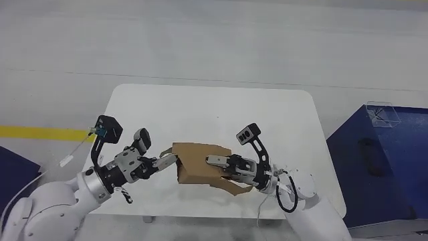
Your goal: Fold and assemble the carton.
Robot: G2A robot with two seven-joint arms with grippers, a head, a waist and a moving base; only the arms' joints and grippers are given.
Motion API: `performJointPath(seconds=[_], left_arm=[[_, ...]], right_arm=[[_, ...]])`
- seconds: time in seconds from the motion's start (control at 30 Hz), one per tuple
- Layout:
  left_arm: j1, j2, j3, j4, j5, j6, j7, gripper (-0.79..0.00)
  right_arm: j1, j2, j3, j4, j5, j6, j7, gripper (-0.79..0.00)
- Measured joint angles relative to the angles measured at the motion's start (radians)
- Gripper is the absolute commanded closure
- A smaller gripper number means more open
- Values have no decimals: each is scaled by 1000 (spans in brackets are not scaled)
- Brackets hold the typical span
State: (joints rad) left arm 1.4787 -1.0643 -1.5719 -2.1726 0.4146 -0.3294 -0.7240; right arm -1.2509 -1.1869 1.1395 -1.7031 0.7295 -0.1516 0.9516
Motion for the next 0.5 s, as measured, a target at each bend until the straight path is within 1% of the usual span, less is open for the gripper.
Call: performJointPath(seconds=[0.17, 0.27, 0.4, 0.5], left_arm=[[7, 0, 48, 5, 49, 0, 13, -785], [7, 0, 64, 10, 57, 4, 21, -785], [7, 1, 73, 13, 65, 6, 28, -785], [11, 2, 60, 13, 51, 5, 46, -785]], right_arm=[[-6, -1, -6, 7, 27, 15, 32, 0], [-3, -3, -20, 17, 41, 28, 48, 0], [6, -7, -34, 42, 82, 53, 68, 0], [20, -12, -37, 80, 171, 98, 88, 0]])
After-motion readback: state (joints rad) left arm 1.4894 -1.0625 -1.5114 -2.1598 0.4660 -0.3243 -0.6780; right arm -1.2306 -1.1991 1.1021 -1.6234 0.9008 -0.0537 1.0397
